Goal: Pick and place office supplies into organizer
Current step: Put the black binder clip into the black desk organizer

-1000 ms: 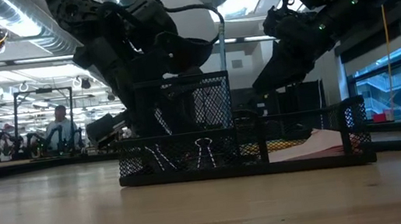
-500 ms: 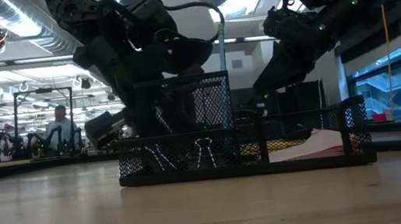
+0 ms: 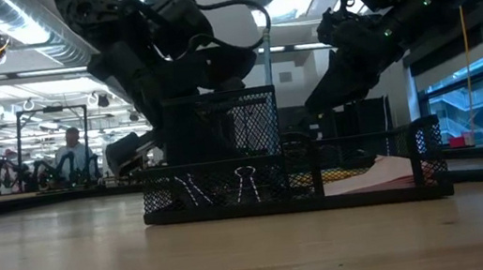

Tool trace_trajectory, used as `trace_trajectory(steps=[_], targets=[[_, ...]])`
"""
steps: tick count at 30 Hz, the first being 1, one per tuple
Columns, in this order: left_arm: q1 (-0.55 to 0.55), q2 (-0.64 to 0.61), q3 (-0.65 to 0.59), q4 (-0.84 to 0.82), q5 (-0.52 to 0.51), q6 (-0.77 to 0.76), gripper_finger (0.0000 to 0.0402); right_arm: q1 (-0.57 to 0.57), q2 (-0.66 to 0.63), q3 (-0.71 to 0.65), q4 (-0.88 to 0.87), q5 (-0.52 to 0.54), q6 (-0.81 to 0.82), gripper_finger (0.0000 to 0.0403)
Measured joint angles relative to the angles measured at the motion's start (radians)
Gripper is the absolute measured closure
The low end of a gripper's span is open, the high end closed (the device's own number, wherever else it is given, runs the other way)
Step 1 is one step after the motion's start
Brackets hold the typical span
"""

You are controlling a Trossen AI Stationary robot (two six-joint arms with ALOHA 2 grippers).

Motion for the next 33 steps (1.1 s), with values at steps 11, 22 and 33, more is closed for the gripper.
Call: trace_trajectory(steps=[11,22,33], targets=[[-0.023,-0.064,-0.003,-0.049,-0.231,-0.103,0.0399,0.0,0.0,0.0,-0.013,0.0,0.001,0.0232],[-0.05,-0.266,-0.002,-0.166,-0.389,-0.428,0.0399,0.0,0.0,0.0,-0.012,0.0,0.004,0.0232],[-0.136,-0.491,-0.002,-0.134,-0.084,-0.775,0.04,0.0,0.0,0.0,-0.01,0.0,0.004,0.0232]])
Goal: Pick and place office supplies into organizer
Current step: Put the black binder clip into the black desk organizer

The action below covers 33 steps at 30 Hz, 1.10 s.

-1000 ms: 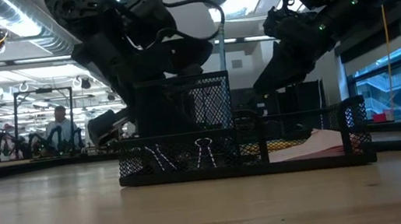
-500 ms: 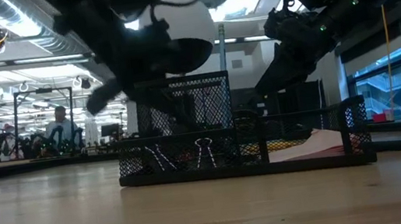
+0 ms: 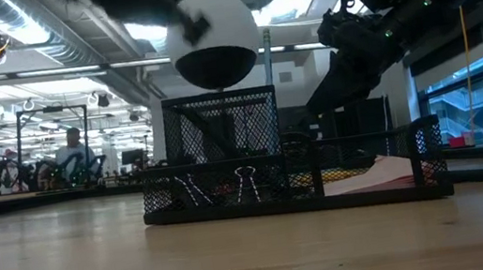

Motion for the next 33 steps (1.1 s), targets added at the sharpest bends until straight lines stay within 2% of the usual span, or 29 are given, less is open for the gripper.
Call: trace_trajectory(steps=[3,5,10,16,25,33], targets=[[-0.047,-0.007,0.001,0.039,0.107,-0.064,0.04,0.0,0.0,0.0,-0.002,0.0,0.0,0.0232],[-0.092,0.009,0.001,0.052,0.106,-0.053,0.04,0.0,0.0,0.0,-0.002,0.0,0.0,0.0232],[-0.19,0.102,0.0,0.078,-0.039,-0.044,0.04,0.0,0.0,0.0,-0.004,0.0,0.0,0.0232],[-0.258,0.206,0.001,0.096,-0.13,-0.102,0.04,0.0,0.0,0.0,-0.005,0.0,0.029,0.0232],[-0.268,0.33,0.001,0.096,-0.225,-0.171,0.0399,0.001,0.0,0.0,-0.005,0.0,0.031,0.0232],[-0.265,0.404,0.001,0.096,-0.232,-0.169,0.0398,0.001,0.0,0.0,-0.005,0.0,0.031,0.0232]])
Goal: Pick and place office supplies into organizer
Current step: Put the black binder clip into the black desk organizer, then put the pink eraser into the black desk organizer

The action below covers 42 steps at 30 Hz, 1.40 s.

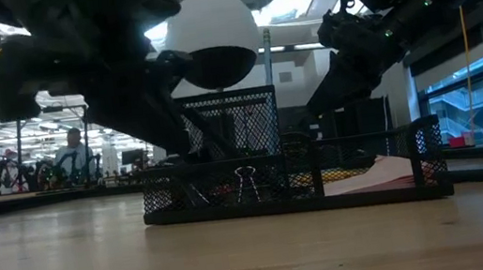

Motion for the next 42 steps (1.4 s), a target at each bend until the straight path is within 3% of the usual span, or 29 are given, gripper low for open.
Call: trace_trajectory(steps=[17,29,35,42], targets=[[0.038,-0.034,0.0,0.004,-0.054,0.01,0.0324,0.0,0.0,0.0,0.0,0.0,-0.002,0.0232],[0.049,-0.312,0.0,-0.03,-0.025,-0.078,0.0342,0.0,0.0,0.0,-0.012,0.0,0.025,0.0232],[0.145,-0.427,0.0,-0.112,-0.032,-0.071,0.0342,-0.028,0.0,0.0,-0.023,0.0,0.049,0.0232],[0.353,-0.412,0.0,-0.181,-0.051,-0.063,0.0343,-0.075,0.0,0.0,-0.043,0.0,0.021,0.0232]])
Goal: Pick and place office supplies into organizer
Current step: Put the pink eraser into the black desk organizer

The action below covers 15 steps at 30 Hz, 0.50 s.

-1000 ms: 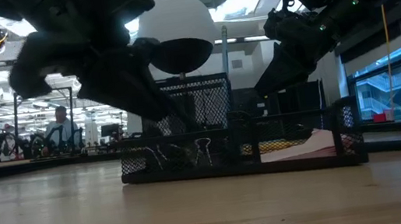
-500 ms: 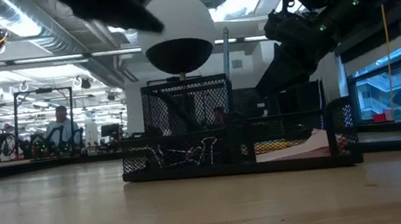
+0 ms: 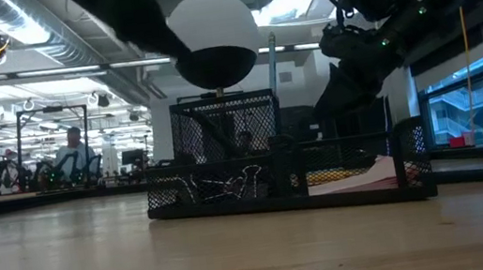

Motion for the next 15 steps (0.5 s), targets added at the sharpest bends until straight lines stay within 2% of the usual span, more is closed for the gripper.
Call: trace_trajectory(steps=[4,7,11,15], targets=[[0.12,0.037,0.0,0.001,-0.001,-0.096,0.0342,-0.016,0.0,0.0,-0.001,0.0,-0.015,0.0232],[0.184,0.08,0.0,0.0,0.06,-0.066,0.0333,-0.025,0.0,0.0,-0.001,0.0,-0.027,0.0232],[0.228,0.152,0.0,0.039,0.141,-0.017,0.03,-0.032,0.0,0.0,-0.002,0.0,-0.032,0.0232],[0.248,0.235,0.0,0.09,0.15,-0.063,0.026,-0.032,0.0,0.0,-0.002,0.0,-0.059,0.0232]])
